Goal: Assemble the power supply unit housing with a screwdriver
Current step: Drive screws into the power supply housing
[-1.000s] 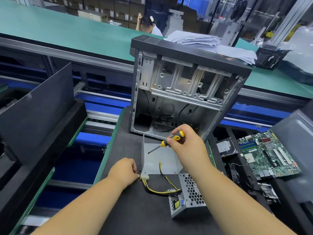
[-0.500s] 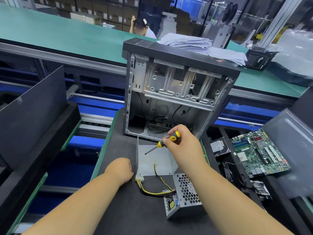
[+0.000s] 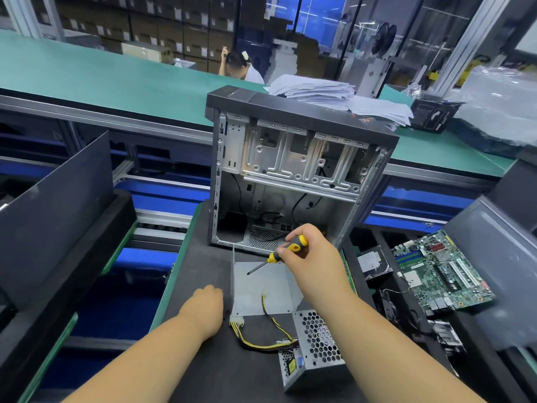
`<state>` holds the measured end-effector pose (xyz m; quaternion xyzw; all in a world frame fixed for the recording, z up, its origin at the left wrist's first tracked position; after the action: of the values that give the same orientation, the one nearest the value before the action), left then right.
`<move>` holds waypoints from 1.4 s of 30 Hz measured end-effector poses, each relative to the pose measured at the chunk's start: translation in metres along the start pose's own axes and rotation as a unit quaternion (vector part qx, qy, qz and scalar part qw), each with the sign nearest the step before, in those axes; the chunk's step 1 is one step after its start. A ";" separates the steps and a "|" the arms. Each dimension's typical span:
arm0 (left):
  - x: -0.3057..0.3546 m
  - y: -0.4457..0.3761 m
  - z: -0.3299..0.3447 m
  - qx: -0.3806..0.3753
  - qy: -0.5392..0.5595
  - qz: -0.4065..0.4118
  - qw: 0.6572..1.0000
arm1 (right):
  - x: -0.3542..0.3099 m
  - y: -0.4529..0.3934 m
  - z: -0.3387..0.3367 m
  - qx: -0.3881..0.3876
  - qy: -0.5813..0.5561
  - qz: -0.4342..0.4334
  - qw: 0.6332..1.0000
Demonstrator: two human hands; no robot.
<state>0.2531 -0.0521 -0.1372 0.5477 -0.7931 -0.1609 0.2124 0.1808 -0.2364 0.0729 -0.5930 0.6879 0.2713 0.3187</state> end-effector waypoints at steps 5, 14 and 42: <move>-0.001 0.004 -0.006 0.008 0.030 0.017 0.999 | -0.001 0.001 -0.001 0.001 -0.004 -0.002 1.000; 0.000 0.003 -0.010 0.001 0.006 0.049 0.999 | 0.000 0.002 -0.003 0.003 -0.004 0.000 1.000; 0.011 0.057 -0.077 0.000 0.883 0.157 0.442 | -0.051 0.009 -0.020 0.018 -0.082 -0.091 0.992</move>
<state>0.2435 -0.0442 -0.0416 0.2599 -0.2489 0.4455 0.8197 0.1748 -0.2175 0.1246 -0.6226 0.6078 0.2764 0.4081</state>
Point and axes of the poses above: each hand's wrist, its own y-axis away from the middle knuckle, its own z-axis out of the palm, x = y × z, the point moved 9 cm from there along -y, towards the middle knuckle, and after that the axes turned 13 degrees about -x, right-handed, at the moved point
